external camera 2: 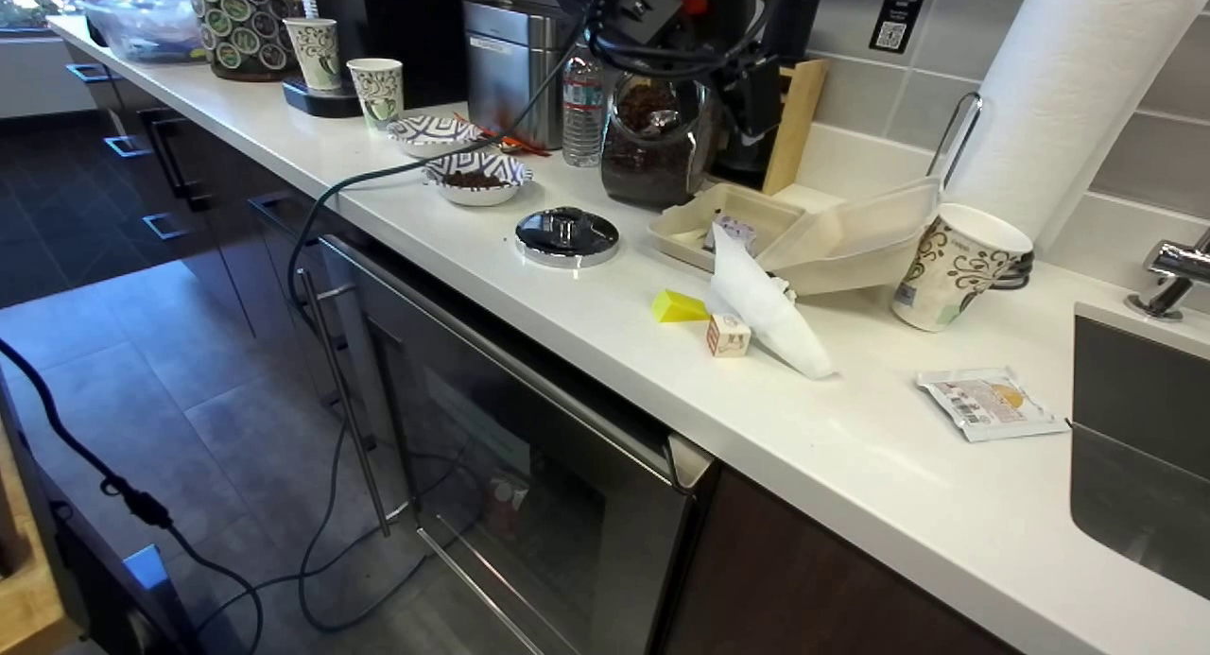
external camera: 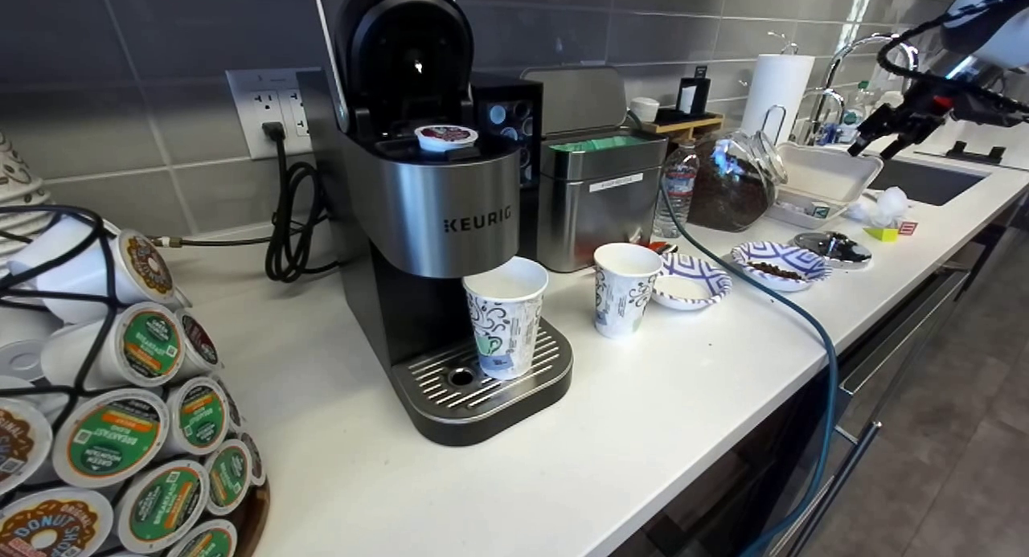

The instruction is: Put the cubes and the whistle into the paper takeaway box

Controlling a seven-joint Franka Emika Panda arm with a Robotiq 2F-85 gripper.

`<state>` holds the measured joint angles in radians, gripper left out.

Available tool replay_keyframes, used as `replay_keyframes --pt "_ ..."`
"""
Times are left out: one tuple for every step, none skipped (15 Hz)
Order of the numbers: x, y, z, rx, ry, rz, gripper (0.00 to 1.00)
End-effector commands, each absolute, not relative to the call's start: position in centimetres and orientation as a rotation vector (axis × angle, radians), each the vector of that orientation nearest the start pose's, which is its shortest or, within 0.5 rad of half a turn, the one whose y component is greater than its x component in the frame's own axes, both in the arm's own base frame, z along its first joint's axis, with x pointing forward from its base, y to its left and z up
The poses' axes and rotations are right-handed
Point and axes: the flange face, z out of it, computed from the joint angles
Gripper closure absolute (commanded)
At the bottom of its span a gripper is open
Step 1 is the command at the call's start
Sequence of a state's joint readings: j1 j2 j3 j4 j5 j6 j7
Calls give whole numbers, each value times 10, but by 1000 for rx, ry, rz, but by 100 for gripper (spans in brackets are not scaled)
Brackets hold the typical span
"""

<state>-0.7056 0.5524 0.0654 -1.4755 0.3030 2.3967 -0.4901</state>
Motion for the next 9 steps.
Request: replay_keyframes --pt "588 -447 397 -2978 528 -700 0" --pt "588 -447 397 -2978 528 -700 0" --pt "588 -447 397 -2978 527 -701 0" --pt "588 -447 397 -2978 527 -701 0" --pt "588 -447 397 -2979 527 -701 0" --pt "587 -450 392 -3028 546 -697 0" --pt "582 -457 386 -3069 547 -636 0" --pt "573 -467 379 -3100 565 -593 0" --pt "567 -474 373 -3120 579 -554 0"
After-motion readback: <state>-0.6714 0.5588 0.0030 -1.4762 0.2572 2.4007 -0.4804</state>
